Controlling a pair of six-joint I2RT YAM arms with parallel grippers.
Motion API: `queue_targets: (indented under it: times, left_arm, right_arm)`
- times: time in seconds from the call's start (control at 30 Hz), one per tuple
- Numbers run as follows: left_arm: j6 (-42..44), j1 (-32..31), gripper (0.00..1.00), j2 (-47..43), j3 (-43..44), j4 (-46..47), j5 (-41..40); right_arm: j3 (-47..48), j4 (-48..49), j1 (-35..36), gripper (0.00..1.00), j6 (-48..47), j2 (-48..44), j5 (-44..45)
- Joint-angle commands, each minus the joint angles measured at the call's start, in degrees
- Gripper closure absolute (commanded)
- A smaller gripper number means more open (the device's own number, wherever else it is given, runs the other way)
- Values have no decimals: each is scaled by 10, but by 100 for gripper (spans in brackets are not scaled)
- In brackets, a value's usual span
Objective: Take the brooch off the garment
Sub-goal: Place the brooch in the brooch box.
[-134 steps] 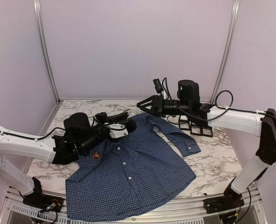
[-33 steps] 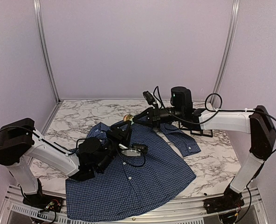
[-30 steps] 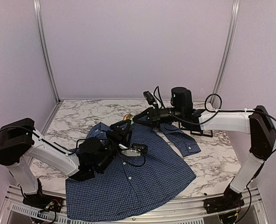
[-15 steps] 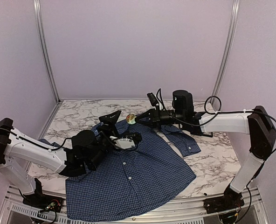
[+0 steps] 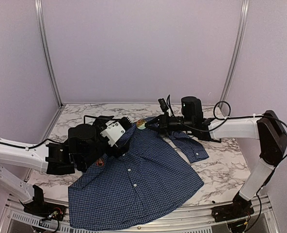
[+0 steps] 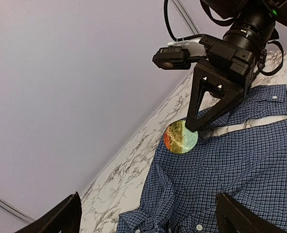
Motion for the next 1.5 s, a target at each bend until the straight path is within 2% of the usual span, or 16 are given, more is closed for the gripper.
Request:
queue_targets:
  times: [0.0,0.2,0.37,0.73,1.03,1.27,1.47]
  left_arm:
    - [-214,19,1,-45,19,-125,65]
    - [-408,73,1,-73,27,-186,213]
    - [-524,157,1,-70,48,-218,350]
    - [-580,211,1,-60,51,-173,421]
    - [-602,221,1,-38,58,-158,443]
    - [-606,225,1,-21,68,-157,462]
    - [-605,226,1,-17,70,-157,465]
  right_arm:
    - [-18,0,-16,100,-9,-4,28]
    - [-59,5,-55,100,-5,-26,53]
    - [-98,0,-95,100,-6,-49,71]
    - [-157,-4,-183,100,-7,-74,86]
    - [-197,-20,-308,100,-21,-104,79]
    - [-195,-39,-376,100,-44,-100,72]
    - [-177,-26,-383,100,-41,-52,64]
